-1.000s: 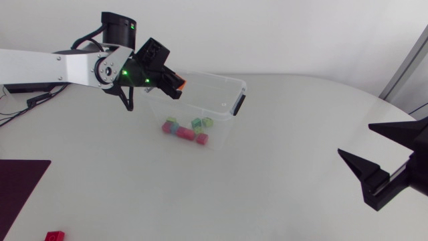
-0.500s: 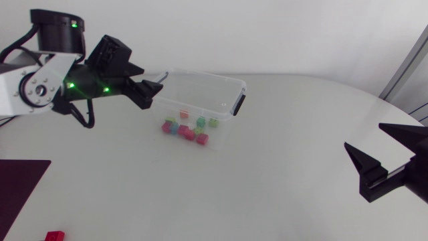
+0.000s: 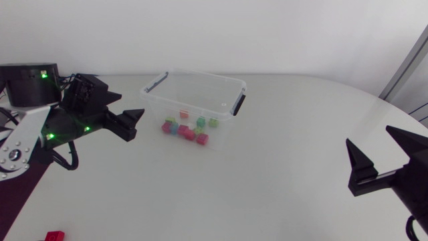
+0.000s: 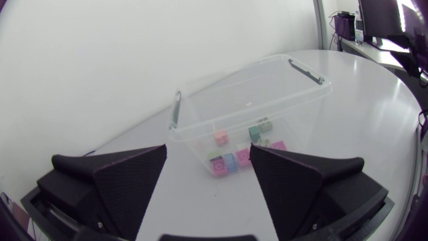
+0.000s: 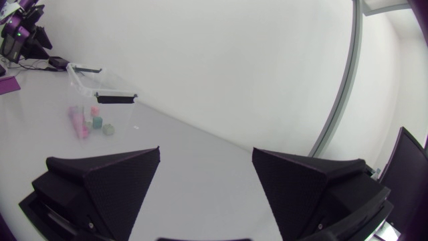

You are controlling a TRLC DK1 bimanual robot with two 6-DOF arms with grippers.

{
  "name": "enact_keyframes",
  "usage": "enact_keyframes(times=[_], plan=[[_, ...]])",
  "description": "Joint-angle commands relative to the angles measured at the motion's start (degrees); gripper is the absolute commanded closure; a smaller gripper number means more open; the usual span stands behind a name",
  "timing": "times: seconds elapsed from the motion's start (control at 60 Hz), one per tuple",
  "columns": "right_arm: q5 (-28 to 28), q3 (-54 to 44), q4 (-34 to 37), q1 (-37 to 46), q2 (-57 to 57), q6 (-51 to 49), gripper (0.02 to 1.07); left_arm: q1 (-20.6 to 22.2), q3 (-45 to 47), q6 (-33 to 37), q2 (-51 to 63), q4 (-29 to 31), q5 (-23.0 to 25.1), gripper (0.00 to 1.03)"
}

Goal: Pick up the duplo bricks and place them in the container

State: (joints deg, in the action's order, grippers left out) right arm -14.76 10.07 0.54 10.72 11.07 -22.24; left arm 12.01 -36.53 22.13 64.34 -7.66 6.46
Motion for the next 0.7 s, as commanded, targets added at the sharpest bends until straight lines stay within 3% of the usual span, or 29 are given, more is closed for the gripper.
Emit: enact_keyframes(times=[0.0, 0.183, 0.683], plan=[[2.9, -2.68, -1.77, -3.95, -0.26, 1.32, 0.07, 0.91, 2.7, -2.35, -1.49, -0.86, -0.92, 0.15], [19.69, -6.11, -3.7, -17.66, -0.96, -2.9, 0.07, 3.19, 6.3, -3.41, -2.99, -3.41, -3.38, 0.13], [22.32, -7.16, 1.31, -18.37, -6.32, -2.99, 0.07, 4.34, 11.84, -3.23, -7.21, -4.2, -4.09, 0.13]])
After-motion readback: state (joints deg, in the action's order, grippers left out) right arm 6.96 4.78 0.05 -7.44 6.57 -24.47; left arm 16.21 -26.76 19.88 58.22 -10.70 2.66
